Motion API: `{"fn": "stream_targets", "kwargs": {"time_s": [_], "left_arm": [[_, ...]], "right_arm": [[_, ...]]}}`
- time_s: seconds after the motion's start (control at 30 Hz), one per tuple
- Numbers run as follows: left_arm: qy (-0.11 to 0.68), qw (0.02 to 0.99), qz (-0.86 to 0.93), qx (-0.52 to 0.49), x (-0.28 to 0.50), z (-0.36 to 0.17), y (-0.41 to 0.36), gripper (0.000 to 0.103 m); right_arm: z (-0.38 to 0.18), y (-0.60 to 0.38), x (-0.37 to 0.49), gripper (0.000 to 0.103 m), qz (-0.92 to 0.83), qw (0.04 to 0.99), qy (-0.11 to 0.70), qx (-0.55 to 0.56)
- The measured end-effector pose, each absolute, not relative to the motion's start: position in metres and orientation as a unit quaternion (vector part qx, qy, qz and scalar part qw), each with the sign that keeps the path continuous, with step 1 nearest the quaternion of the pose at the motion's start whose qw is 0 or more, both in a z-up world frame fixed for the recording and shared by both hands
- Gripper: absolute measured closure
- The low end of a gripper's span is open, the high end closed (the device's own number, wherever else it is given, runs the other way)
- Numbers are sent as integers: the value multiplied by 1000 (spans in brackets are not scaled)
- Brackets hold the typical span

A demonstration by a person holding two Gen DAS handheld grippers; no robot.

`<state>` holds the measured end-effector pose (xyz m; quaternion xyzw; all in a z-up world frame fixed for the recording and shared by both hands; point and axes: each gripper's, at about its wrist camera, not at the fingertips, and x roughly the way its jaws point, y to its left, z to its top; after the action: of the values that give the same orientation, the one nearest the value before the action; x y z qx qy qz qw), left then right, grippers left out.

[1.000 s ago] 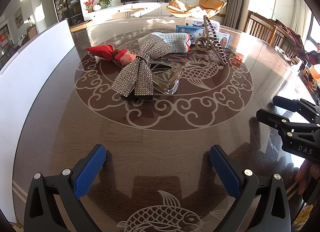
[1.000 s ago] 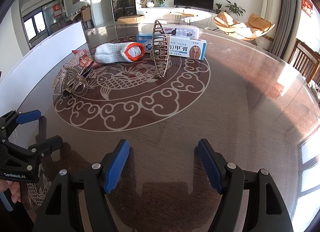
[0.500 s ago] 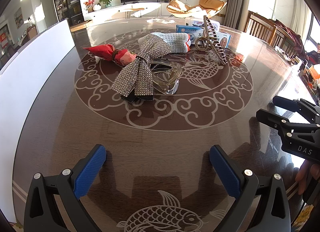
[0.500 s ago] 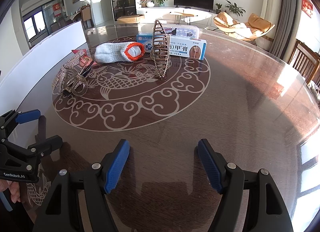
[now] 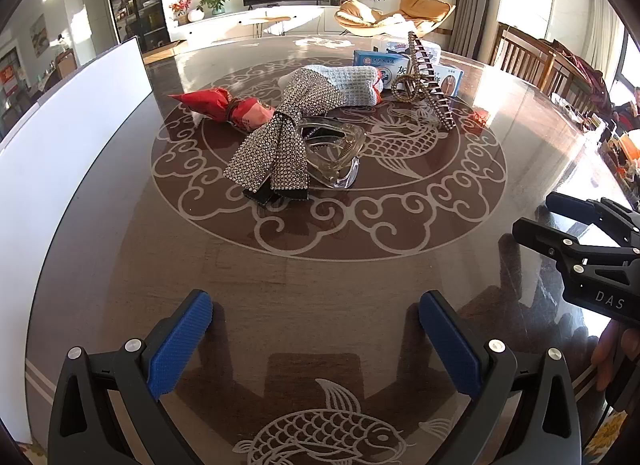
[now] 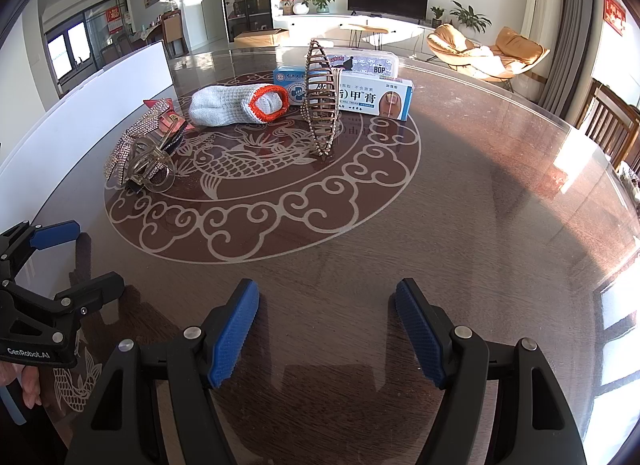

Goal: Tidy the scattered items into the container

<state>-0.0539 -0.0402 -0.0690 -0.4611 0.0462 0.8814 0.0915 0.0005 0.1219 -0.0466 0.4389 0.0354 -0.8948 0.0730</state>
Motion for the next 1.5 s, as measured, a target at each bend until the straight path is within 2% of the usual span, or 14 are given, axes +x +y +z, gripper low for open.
{"fn": "stream_targets", "kwargs": {"time_s": [0.23,0.37,0.5,0.67,0.8,1.0,1.07,1.1,1.27,1.33,1.4,1.5], "left_arm": [[60,119,878,-459,-50,-69,-45,0],[62,145,864,-479,-71,-64,-48,0],[59,179,874,-447,-95,-43,-54,0],[121,215,862,-443,-130,-40,-31,0],[186,186,850,-457,-152,-59,-13,0],[116,182,853,-474,-165,-67,-26,0],[99,182,864,-458,-160,-66,-31,16],[91,174,871,-451,-157,-64,-34,45],[47,122,877,-463,-132,-60,-52,51],[26,101,875,-472,-115,-61,-61,51],[10,91,875,-476,-105,-62,-66,51],[6,88,876,-474,-105,-64,-66,51]], "right_arm": [[-47,122,0,31,-895,73,35,439],[-47,122,1,31,-895,75,32,438],[-47,122,0,30,-895,74,34,439],[-47,123,0,30,-895,75,33,439],[-47,124,0,30,-895,78,27,438],[-46,125,0,30,-895,82,21,437],[-46,125,0,30,-895,81,22,438],[-46,125,0,30,-895,81,22,438],[-45,127,0,30,-896,85,13,436],[-43,135,-3,30,-896,110,-22,429],[-43,144,-21,30,-884,176,-85,424],[-41,140,-66,30,-878,186,-87,432]]}}
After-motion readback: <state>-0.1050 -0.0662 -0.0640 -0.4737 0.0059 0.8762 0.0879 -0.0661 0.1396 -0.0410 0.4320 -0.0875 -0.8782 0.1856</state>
